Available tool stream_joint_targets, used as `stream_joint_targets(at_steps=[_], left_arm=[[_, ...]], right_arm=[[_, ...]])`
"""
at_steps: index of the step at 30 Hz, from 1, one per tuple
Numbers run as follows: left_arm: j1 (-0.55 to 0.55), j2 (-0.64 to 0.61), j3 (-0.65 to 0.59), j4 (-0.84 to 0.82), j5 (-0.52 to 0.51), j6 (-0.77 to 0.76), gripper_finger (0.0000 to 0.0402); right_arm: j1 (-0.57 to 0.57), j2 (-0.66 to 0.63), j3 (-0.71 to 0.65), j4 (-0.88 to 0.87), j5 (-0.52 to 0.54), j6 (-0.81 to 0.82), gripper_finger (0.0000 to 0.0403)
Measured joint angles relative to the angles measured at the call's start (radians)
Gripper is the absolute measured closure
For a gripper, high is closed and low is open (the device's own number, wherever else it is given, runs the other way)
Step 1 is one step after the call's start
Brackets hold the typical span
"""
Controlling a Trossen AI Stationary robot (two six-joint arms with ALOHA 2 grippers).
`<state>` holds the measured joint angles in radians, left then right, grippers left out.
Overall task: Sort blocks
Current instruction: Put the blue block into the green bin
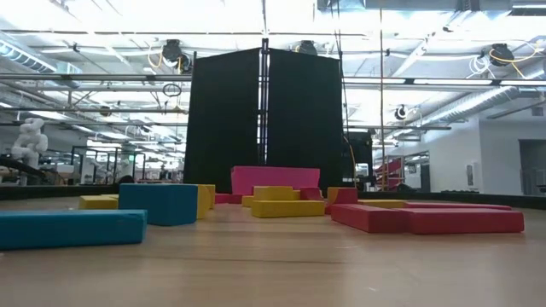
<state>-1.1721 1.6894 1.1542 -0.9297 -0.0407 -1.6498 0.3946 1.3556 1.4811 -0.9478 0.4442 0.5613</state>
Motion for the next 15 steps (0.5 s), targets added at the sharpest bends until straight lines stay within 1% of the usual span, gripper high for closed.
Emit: stream_joint_targets(at_steps=[4, 10, 15], left_arm=[[0.000, 0.000, 0.000, 0.040, 0.000, 0.015, 0.0298], [0.008, -0.001, 0.000, 0.057, 0.014, 0.015, 0.0229], [0.029, -0.001, 0.000, 0.049, 0.032, 0.009, 0.0219]], right_arm=[[0.000, 0.000, 0.000, 0.000, 0.000, 0.009, 0.0096], [0.000, 0.000, 0.000, 0.000, 0.000, 0.012, 0.0096], [0.000, 0.000, 0.000, 0.000, 0.000, 0.005, 0.0096]])
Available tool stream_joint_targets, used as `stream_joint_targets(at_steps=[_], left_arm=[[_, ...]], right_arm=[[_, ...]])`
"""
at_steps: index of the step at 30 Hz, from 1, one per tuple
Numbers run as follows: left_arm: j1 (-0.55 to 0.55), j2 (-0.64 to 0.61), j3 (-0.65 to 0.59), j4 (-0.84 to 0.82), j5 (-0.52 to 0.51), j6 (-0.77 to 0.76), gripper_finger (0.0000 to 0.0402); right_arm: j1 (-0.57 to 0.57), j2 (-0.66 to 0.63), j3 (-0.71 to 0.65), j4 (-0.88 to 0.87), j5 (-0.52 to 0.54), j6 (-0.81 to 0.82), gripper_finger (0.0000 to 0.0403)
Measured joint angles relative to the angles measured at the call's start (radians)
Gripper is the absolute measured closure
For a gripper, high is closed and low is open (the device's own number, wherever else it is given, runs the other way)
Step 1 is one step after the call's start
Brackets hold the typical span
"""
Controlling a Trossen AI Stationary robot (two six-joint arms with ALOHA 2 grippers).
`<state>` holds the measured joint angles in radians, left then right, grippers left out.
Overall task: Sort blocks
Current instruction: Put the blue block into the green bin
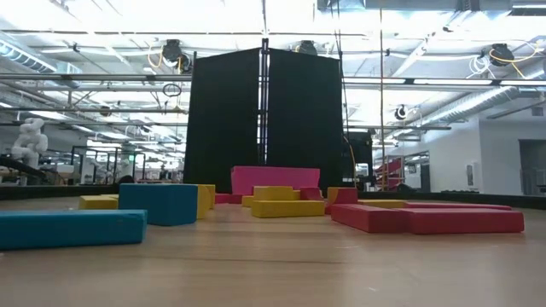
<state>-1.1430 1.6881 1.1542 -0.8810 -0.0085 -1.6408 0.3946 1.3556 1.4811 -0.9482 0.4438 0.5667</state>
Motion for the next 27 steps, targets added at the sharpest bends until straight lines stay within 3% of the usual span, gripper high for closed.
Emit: stream_joint_targets(at_steps=[4, 8, 15, 23, 27], left_arm=[[0.049, -0.041, 0.002, -0.111, 0.022, -0.097, 0.0217], [0.111, -0.153, 0.021, -0.211, -0.086, -0.094, 0.0216], [0.302, -0.299, 0.050, -0.165, -0.300, 0.289, 0.0216], [0.571, -0.249, 0.050, -0.005, -0.265, 0.595, 0.0215], [0.663, -0.183, 0.050, 0.070, -0.157, 0.667, 0.0215]], right_arm=[[0.000, 0.000, 0.000, 0.000, 0.000, -0.001, 0.0096], [0.000, 0.000, 0.000, 0.000, -0.005, -0.002, 0.0096], [0.000, 0.000, 0.000, -0.015, -0.005, -0.024, 0.0096], [0.000, 0.000, 0.000, -0.015, -0.004, 0.001, 0.0096], [0.000, 0.000, 0.000, -0.015, -0.005, 0.022, 0.0096]])
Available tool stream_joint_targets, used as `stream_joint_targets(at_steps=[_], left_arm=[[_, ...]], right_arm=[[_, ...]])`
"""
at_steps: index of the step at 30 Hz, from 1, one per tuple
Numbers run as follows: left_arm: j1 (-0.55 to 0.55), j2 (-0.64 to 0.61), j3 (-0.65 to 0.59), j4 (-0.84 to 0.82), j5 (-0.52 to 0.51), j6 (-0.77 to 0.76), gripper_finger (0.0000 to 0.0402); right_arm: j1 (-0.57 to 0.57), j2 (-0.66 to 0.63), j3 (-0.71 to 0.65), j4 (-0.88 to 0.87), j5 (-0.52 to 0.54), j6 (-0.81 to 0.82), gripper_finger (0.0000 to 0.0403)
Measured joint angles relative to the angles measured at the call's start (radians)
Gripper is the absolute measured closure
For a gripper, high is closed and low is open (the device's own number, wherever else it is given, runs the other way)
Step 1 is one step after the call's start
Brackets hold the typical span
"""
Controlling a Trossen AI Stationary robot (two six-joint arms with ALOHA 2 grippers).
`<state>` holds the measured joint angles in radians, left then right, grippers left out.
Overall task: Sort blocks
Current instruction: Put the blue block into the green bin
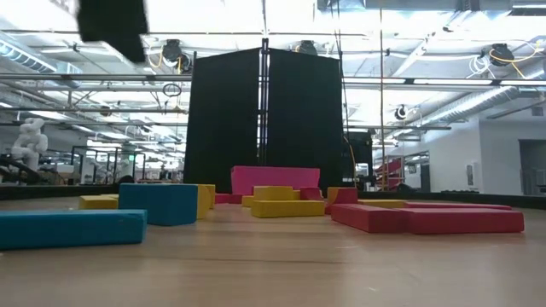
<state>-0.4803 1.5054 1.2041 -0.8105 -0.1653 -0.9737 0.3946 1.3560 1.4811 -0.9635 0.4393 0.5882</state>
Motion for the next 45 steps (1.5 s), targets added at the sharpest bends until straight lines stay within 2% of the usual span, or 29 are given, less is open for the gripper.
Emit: stream_joint_targets(at_steps=[4, 11, 26, 33, 45], left_arm=[[0.020, 0.078, 0.000, 0.031, 0.094, 0.077, 0.0215], [-0.001, 0.176, -0.001, 0.077, 0.136, 0.101, 0.0215], [-0.057, 0.244, -0.001, 0.202, 0.143, 0.043, 0.0215], [-0.068, 0.245, -0.001, 0.203, 0.143, 0.039, 0.0215], [-0.092, 0.343, -0.001, 0.229, 0.172, 0.037, 0.0215]], right_arm=[[0.005, 0.000, 0.000, 0.000, 0.000, 0.003, 0.0096], [0.025, 0.000, 0.000, 0.000, 0.000, 0.029, 0.0096], [0.034, 0.000, 0.000, -0.048, 0.000, 0.018, 0.0096], [0.034, 0.000, 0.000, -0.061, 0.000, -0.001, 0.0096], [0.033, 0.000, 0.000, -0.061, 0.000, -0.031, 0.0096]])
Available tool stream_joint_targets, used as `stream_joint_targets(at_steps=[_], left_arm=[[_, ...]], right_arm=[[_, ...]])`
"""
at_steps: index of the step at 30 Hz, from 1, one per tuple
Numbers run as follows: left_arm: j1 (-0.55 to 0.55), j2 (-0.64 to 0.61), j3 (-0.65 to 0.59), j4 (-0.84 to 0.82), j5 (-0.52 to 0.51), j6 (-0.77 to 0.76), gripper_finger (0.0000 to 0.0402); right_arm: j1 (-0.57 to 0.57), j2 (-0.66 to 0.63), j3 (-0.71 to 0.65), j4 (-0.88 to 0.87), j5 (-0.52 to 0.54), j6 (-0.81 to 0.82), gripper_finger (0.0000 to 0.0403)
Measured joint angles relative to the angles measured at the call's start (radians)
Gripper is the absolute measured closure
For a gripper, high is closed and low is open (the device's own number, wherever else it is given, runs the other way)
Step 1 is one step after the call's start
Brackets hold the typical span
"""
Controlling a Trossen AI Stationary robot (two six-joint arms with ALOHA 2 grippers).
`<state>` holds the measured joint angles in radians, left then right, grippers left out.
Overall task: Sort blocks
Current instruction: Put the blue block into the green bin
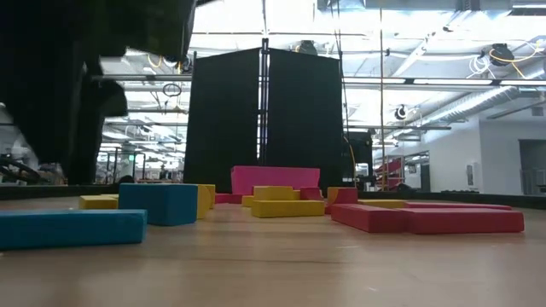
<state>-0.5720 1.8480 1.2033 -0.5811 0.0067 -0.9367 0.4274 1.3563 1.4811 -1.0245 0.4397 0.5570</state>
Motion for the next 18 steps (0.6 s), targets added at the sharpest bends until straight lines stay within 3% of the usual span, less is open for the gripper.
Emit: stream_joint_targets(at_steps=[18], left_arm=[[-0.006, 0.090, 0.001, 0.087, 0.007, 0.019, 0.0215]], right_arm=[[0.000, 0.000, 0.000, -0.007, 0.000, -0.020, 0.0096]])
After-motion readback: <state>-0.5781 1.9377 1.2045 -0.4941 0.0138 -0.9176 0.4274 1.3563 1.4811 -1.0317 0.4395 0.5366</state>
